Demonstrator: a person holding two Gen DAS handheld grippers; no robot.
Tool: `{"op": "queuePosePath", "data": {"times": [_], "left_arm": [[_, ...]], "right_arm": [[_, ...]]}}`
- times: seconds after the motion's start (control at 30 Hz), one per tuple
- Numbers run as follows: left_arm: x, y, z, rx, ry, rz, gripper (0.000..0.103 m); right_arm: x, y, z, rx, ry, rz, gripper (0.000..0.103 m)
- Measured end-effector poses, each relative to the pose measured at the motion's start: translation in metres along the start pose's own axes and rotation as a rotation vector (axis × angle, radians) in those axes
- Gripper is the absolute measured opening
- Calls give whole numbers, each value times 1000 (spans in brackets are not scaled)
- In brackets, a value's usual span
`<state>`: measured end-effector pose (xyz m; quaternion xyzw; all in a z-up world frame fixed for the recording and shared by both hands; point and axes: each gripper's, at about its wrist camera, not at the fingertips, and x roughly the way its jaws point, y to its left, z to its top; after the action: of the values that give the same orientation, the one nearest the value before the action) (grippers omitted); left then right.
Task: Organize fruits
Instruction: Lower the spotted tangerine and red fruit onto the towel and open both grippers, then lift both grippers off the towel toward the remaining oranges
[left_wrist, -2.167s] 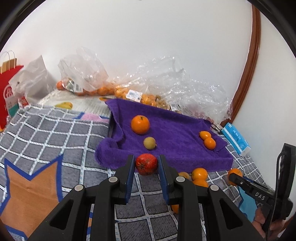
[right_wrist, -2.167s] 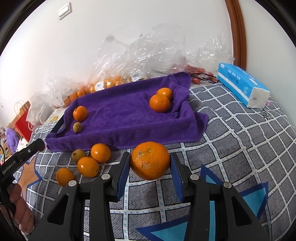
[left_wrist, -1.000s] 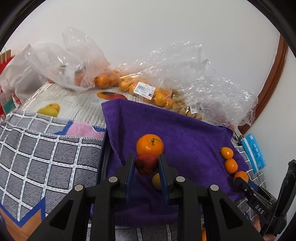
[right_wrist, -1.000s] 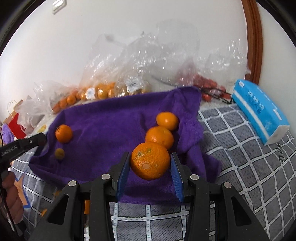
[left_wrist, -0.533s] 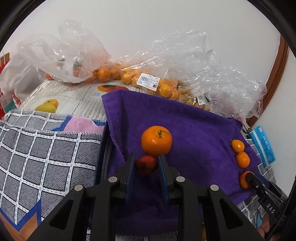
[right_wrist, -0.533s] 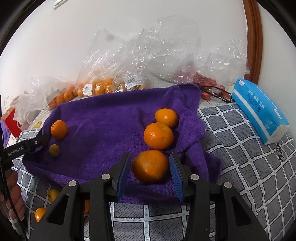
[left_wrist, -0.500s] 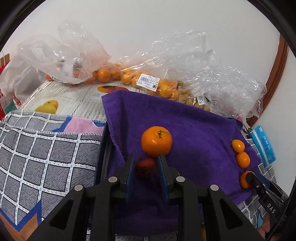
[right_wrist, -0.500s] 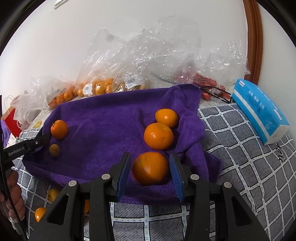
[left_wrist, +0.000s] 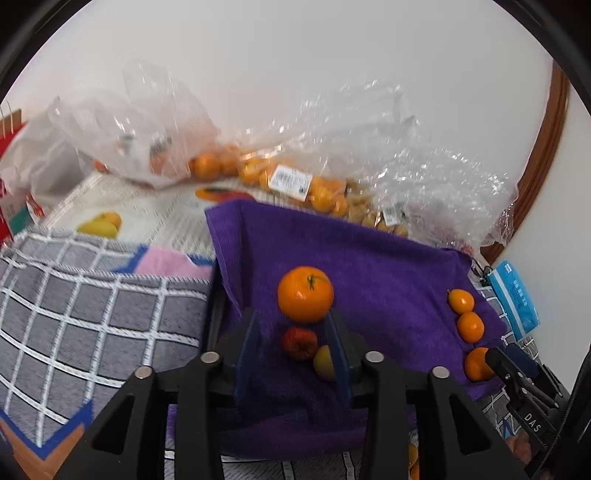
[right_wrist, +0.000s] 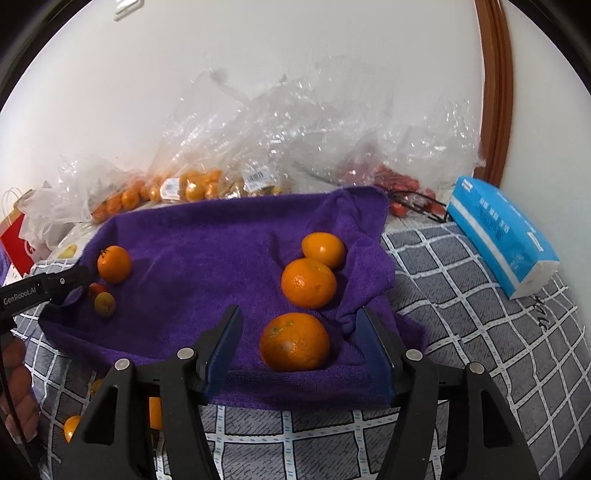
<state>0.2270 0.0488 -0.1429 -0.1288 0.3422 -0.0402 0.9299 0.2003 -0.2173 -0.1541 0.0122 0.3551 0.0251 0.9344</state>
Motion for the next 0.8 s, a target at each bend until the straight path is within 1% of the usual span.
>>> {"op": "queuePosePath", "data": {"times": [0.1,0.17,0.27,0.37,0.47,0.5,0.57,0.63,0.7,0.8], "left_arm": [[-12,3,4,-9,-20,-5,39],[-18,5,8,-24,-20,-9,41],[-27,5,14,-19,10,22,41],[-42,6,12,0,11,47,43],[-56,14,-1,18,25,65,44],[-60,18,-7,20,31,68,44],[-66,26,-19,21,49,73,44],[-69,36,-32,23,79,71,44],[-70,43,-44,21,113,71,44],[-70,50,-56,12,142,66,44]], "right_arm": [[-10,4,4,2,-11,-12,63],[-19,10,5,-2,12,19,63],[-36,23,4,-22,35,61,62],[-48,37,-5,-25,55,124,58],[-48,51,-16,-14,94,161,53],[-44,55,-20,-4,123,169,48],[-38,63,-27,5,164,184,42],[-29,68,-31,16,198,196,42],[-23,72,-32,25,214,198,42],[-16,77,-32,33,232,172,42]]}}
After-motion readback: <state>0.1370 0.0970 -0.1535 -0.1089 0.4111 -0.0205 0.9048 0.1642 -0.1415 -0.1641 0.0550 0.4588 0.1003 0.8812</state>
